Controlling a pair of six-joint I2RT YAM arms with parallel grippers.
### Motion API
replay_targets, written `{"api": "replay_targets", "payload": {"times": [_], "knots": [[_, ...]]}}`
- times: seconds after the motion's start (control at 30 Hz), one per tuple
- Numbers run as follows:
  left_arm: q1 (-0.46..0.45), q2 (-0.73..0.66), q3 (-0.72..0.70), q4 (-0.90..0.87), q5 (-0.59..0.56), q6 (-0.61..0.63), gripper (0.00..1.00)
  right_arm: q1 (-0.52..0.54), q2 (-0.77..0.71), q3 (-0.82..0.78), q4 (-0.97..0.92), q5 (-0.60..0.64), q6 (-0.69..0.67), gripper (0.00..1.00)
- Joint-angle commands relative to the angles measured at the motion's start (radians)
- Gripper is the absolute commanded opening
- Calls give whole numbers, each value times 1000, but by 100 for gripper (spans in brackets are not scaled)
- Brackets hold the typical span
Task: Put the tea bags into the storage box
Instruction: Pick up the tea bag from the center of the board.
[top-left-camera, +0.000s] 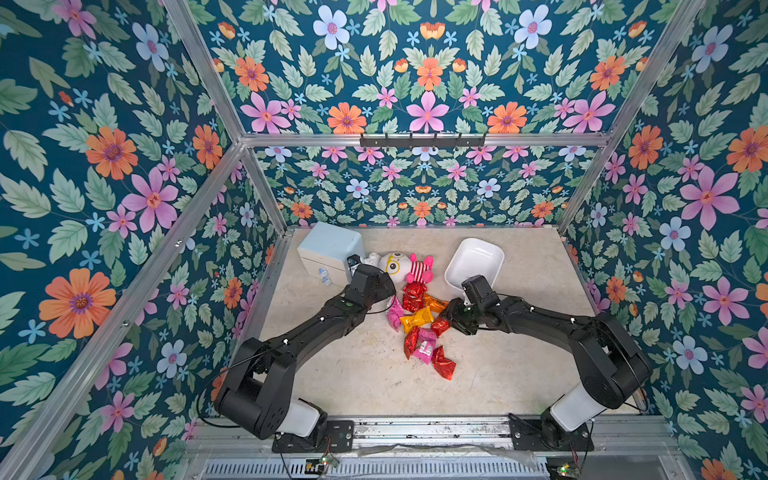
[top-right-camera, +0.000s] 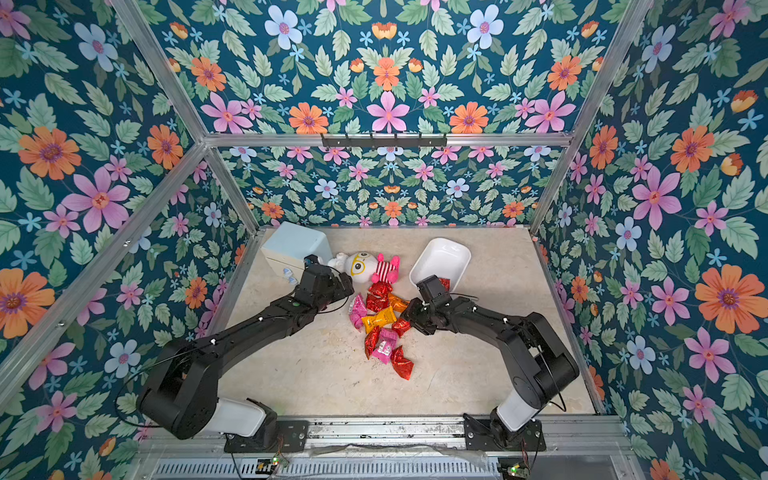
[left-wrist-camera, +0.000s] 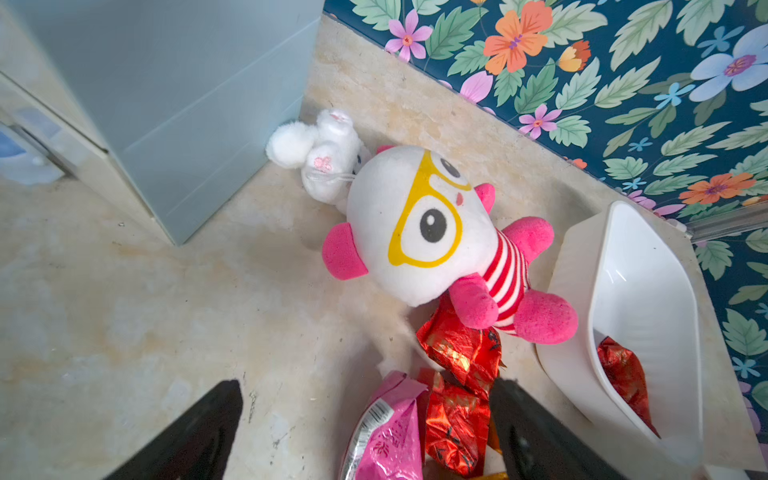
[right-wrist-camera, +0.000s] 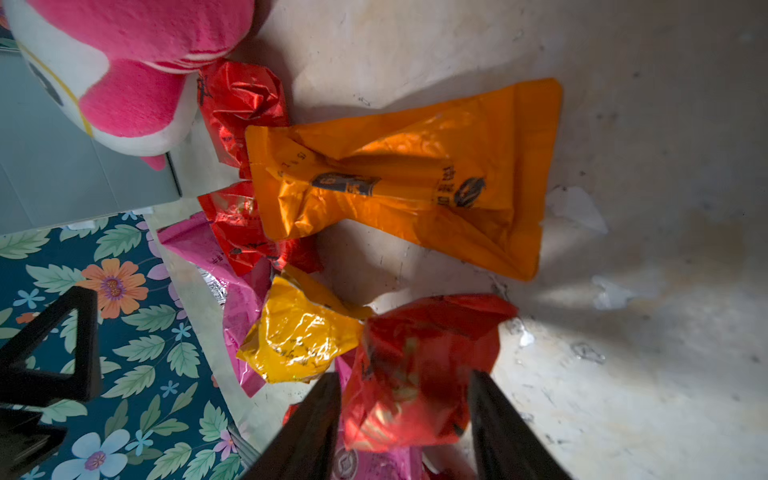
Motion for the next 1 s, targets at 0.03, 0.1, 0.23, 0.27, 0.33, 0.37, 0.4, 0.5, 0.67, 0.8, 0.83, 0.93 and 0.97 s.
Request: {"api": "replay_targets", "payload": {"times": [0.03,0.1,0.23,0.27,0.33,0.37,0.4,0.5,0.67,0.8,0.83,0.93,0.97], "knots": [[1,-3,2,-1,-16,11,99,1,20,14,-16,0,-2,37],[1,-4,0,-1,-19,11,99,1,18,19,-22,2,-9,26],[1,-12,-7,-1,-26,8,99,1,62,29,-38,10,-23,7],[1,-15,-10,-2,-28,6,99,1,63,30,-39,10,-25,2],[1,-21,-16,-1,-32,6,99,0,56,33,-43,11,-30,0],[1,-24,-19,0,-36,4,99,1,50,39,-48,13,-36,0],[1,-25,-21,0,-36,4,99,1,44,47,-57,18,-43,0],[1,-25,-23,0,-33,1,99,1,-1,85,-107,45,-82,0],[2,-20,-18,6,-24,2,99,1,-52,187,-213,74,-154,0],[1,-10,-6,6,-4,2,99,-3,-65,295,-295,128,-218,0],[2,-6,-4,6,3,3,99,-8,-63,326,-316,144,-241,0],[1,2,4,7,18,4,99,-49,-48,405,-360,181,-302,0],[1,3,7,7,22,6,99,-69,-41,425,-366,183,-325,0]]}}
